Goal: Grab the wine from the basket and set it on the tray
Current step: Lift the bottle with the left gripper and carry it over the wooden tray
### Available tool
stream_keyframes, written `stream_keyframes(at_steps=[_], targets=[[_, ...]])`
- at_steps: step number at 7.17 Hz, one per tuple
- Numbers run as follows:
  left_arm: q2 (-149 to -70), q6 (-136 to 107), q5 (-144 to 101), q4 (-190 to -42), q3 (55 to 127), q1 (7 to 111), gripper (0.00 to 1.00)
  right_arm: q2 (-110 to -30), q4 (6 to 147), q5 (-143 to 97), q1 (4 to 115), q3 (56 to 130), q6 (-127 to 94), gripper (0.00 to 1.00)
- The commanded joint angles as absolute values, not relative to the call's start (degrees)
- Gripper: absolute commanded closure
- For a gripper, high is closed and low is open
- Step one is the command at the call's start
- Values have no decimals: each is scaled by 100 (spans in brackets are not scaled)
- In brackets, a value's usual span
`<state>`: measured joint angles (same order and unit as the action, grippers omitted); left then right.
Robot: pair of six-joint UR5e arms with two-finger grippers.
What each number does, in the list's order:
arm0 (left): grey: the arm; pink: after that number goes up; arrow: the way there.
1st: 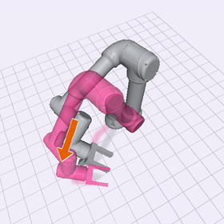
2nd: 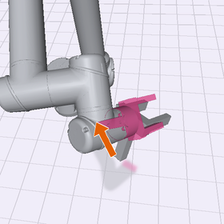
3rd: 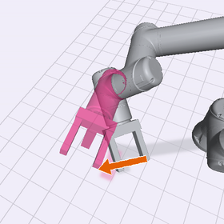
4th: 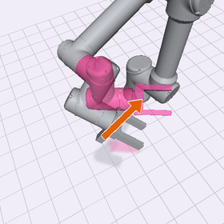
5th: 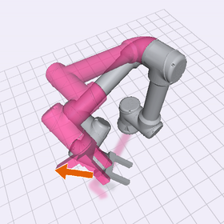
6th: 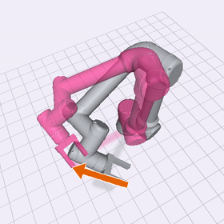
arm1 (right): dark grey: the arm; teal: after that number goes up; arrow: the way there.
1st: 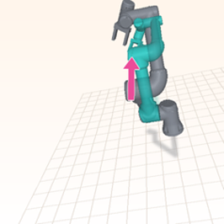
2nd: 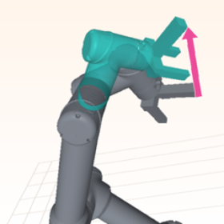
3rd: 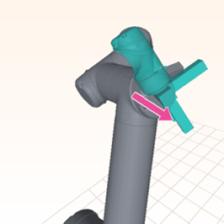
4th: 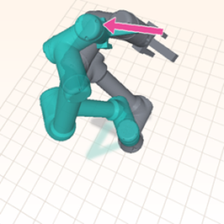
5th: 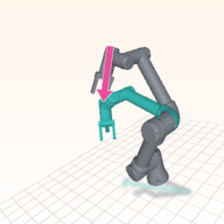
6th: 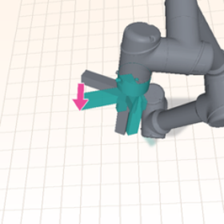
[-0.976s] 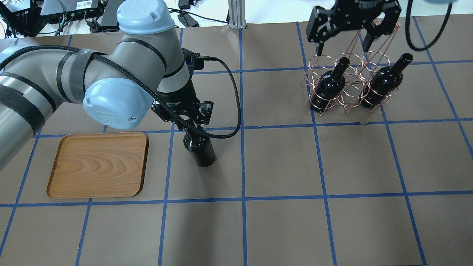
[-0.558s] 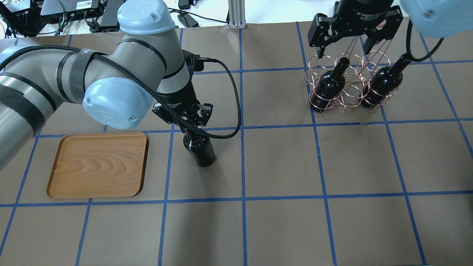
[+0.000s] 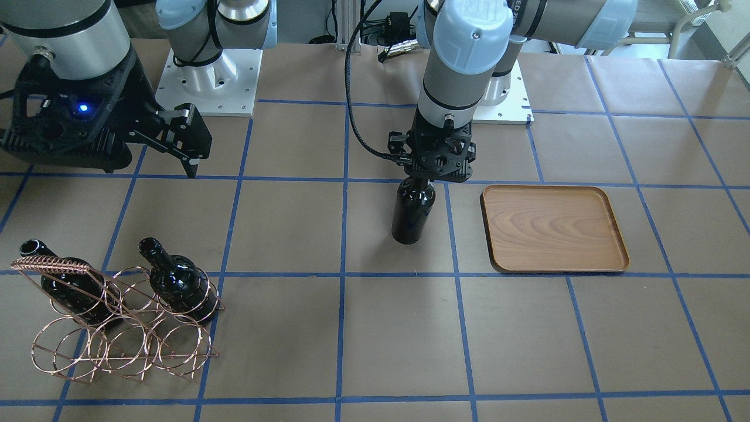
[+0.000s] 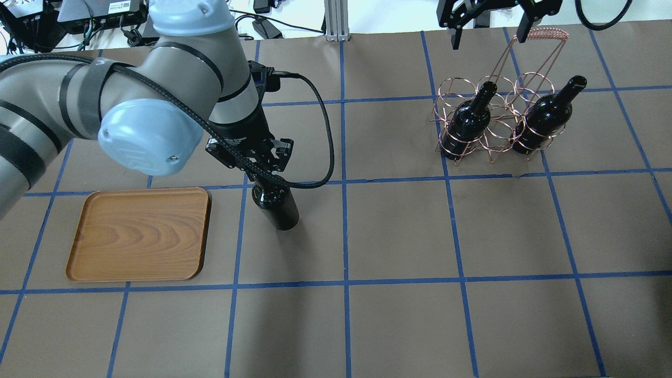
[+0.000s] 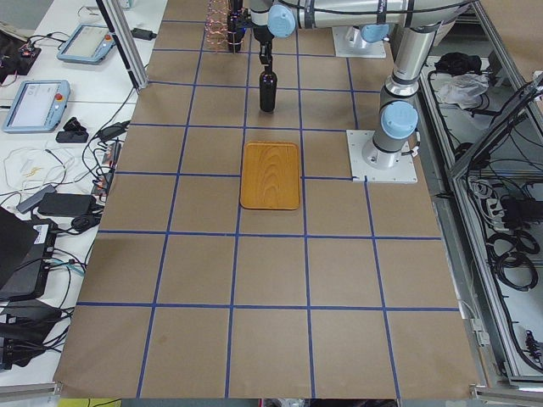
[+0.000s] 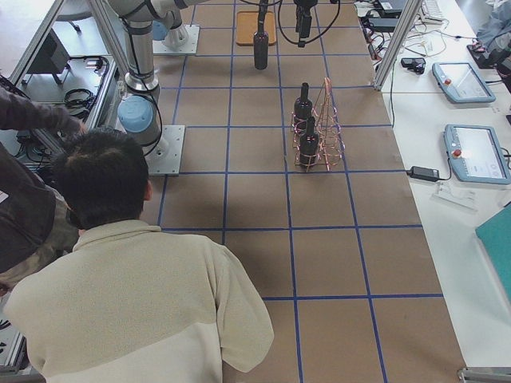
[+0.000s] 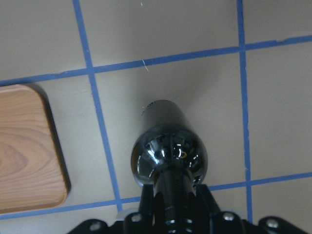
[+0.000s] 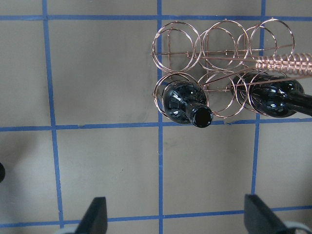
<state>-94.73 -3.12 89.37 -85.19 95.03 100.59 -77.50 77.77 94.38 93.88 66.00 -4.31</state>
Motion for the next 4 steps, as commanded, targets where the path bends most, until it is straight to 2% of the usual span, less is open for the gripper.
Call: stream_keyframes(at_steps=[1, 2, 3, 4], targets=[[-9308, 409, 9184, -9365, 8819, 9495, 100, -8504, 8573, 9440, 9396, 7903, -457, 0], [-9195, 752, 9254, -9413, 8807, 9231, 100, -8690, 8839, 9431, 9396, 8162, -440, 0], [-9080, 1278, 9438, -9439, 8833, 8898, 100, -8649, 8859, 9396, 9387, 8104, -431, 0], [-8983, 1875, 9474, -9500, 8885, 8512, 100, -8396, 8781, 9369, 9378, 7712, -422, 0]])
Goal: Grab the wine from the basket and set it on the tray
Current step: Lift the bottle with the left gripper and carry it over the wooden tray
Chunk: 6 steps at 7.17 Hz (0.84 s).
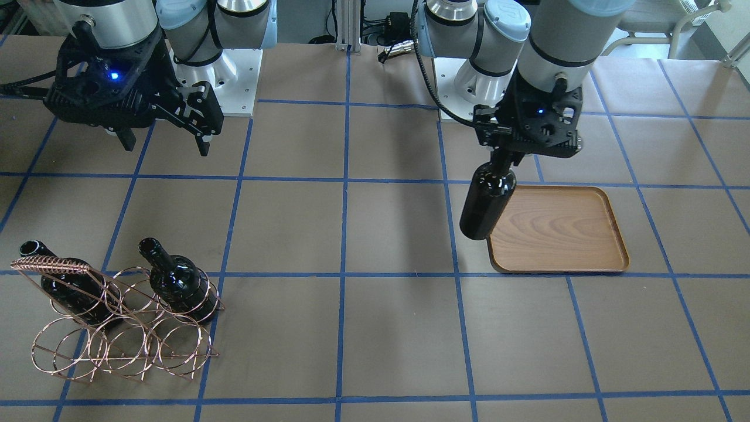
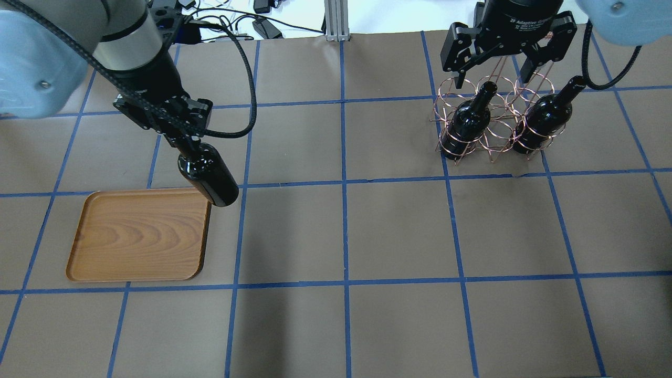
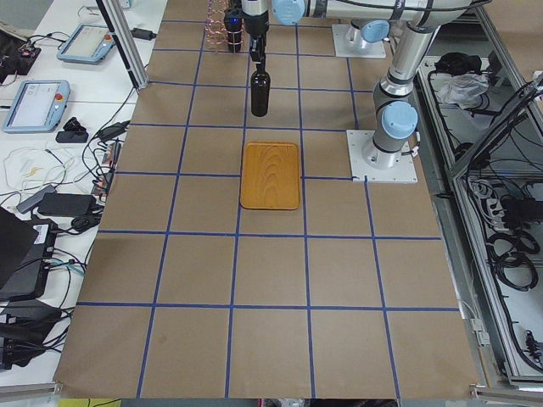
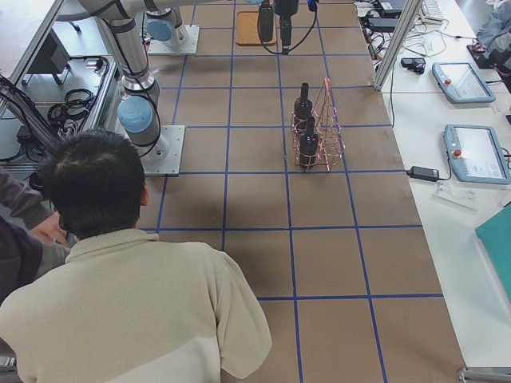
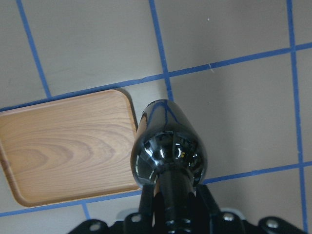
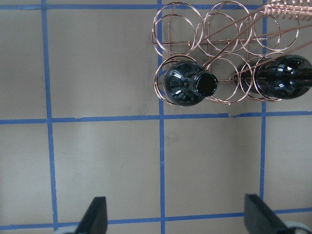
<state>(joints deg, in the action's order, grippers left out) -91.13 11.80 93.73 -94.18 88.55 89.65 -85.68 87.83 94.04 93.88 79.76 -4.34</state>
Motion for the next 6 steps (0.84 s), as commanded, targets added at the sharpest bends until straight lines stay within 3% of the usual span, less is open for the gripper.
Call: stream_keyframes(at_steps=[1, 2, 3, 4, 6], targets=[[-8904, 2420, 9483, -9492, 9051, 8090, 100, -7915, 8284, 9369, 9369, 6890, -422, 0], [-8834, 2939, 9527, -9449, 9279, 7694, 100, -7423, 7827, 9369, 9352, 6073, -413, 0], [-8781, 3327, 9571, -9326, 9525, 7299, 100, -7366, 7613, 9430, 9334, 5951, -413, 0], [-8772, 3749, 9563, -9177, 9684, 6938, 100, -7574, 7637, 9439, 9351, 6307, -413, 1], [-8824, 3963, 9562, -8652, 10009, 6575, 100, -8442, 8547, 9439, 9360, 7797, -457, 0]])
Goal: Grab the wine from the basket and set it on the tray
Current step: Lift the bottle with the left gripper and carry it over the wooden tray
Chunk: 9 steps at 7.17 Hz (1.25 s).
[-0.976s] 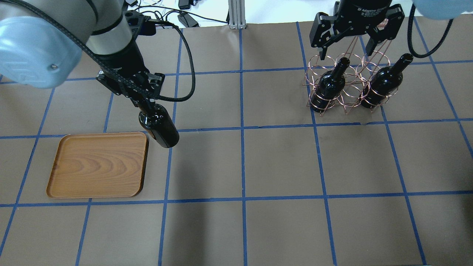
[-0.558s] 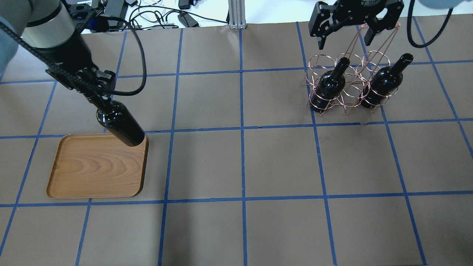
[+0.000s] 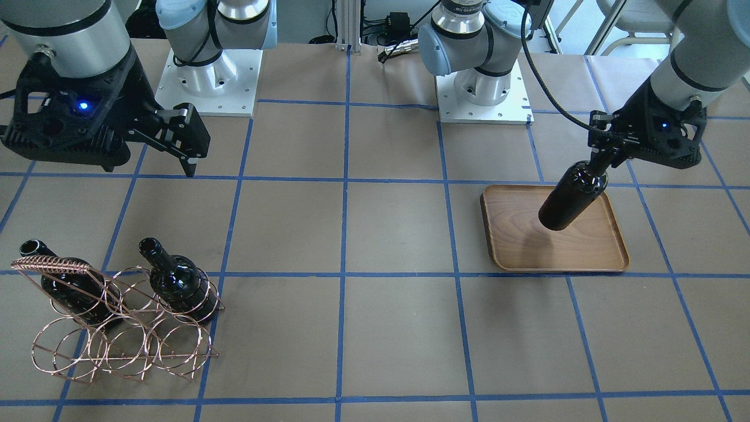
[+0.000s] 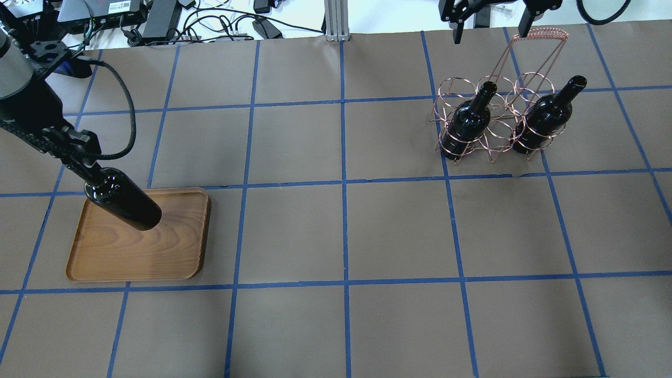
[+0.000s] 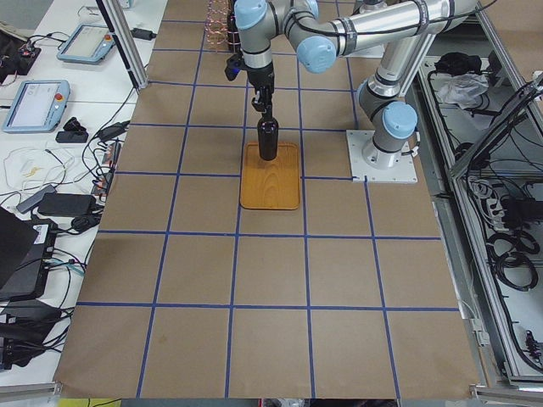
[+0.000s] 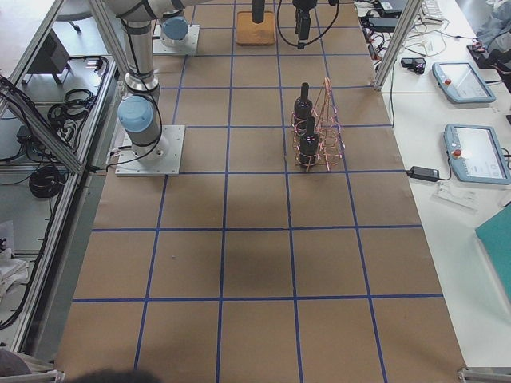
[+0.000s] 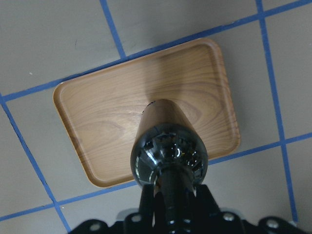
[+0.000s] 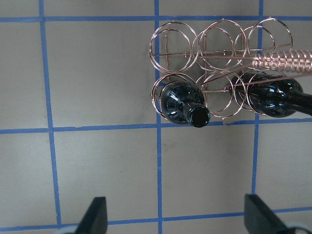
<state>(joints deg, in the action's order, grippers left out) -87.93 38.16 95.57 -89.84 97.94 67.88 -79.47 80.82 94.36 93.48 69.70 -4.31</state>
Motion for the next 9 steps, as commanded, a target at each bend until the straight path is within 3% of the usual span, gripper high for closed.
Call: stream_keyframes(at_steps=[1, 6, 8, 9], targets=[[-8833, 4138, 9571, -8335, 10176, 6557, 100, -8812, 8943, 9431, 9352, 8353, -440, 0], [-9035, 4148, 9563, -8306, 10195, 6548, 100, -8886, 8965, 9431, 9352, 8464, -404, 0], [-9079, 4157, 9571, -8314, 10195, 6548, 63, -8894, 8956, 9422, 9352, 8473, -413, 0], [-9070, 4122, 9571, -8332, 10195, 6548, 31, -8903, 8956, 9387, 9352, 8473, -413, 0]])
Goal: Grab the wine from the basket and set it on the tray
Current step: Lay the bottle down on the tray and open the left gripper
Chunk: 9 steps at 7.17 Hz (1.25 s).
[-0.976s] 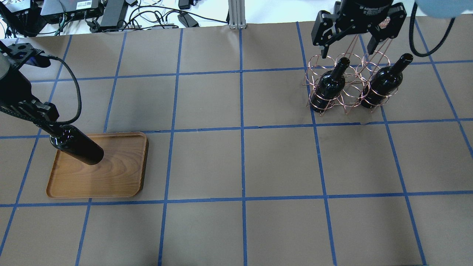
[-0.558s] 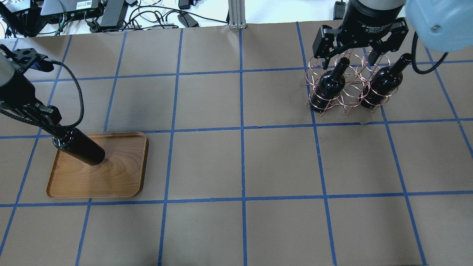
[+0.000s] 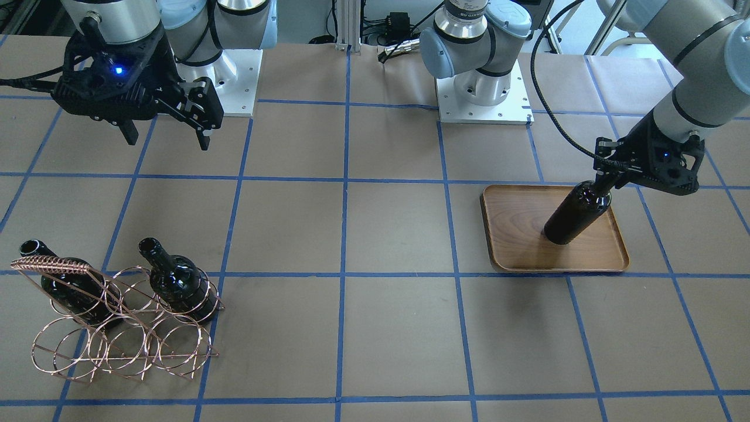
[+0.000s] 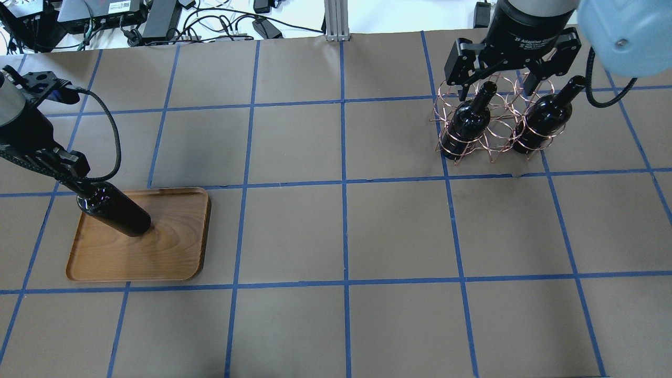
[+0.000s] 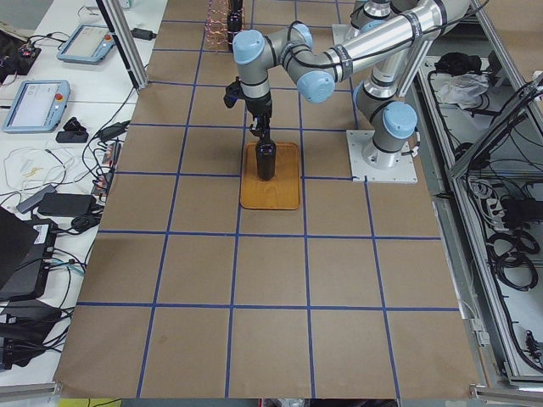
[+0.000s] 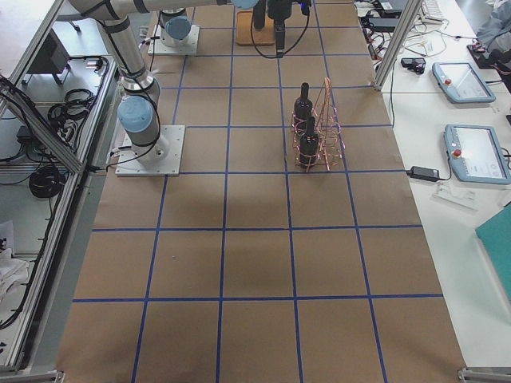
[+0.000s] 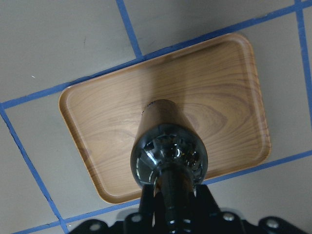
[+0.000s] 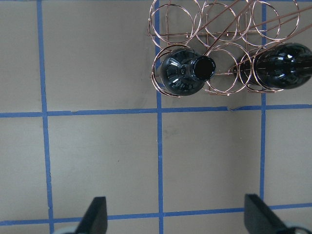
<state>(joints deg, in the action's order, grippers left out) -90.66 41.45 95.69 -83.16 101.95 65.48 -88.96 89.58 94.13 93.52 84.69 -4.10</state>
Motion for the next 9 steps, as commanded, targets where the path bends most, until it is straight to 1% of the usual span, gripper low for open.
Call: stream_keyframes(at_steps=[1, 4, 6, 7, 9], targets=[[-9044, 4105, 9571, -8393, 10195, 6548, 1, -8903, 8956, 9343, 9360, 8481, -430, 0], [-8807, 4043, 9545, -8876, 10012, 6618, 0, -8991, 8878, 9009, 9360, 8560, -483, 0], [-8562, 3019, 9205, -9410, 9565, 6767, 0, -8991, 8868, 9017, 9360, 8561, -483, 0], [-8552, 2728, 9159, -9578, 9275, 6968, 0, -8991, 8877, 9052, 9360, 8561, -475, 0], [-8569, 1658, 9158, -9545, 9106, 7625, 0, -8991, 8877, 9062, 9360, 8561, -475, 0]])
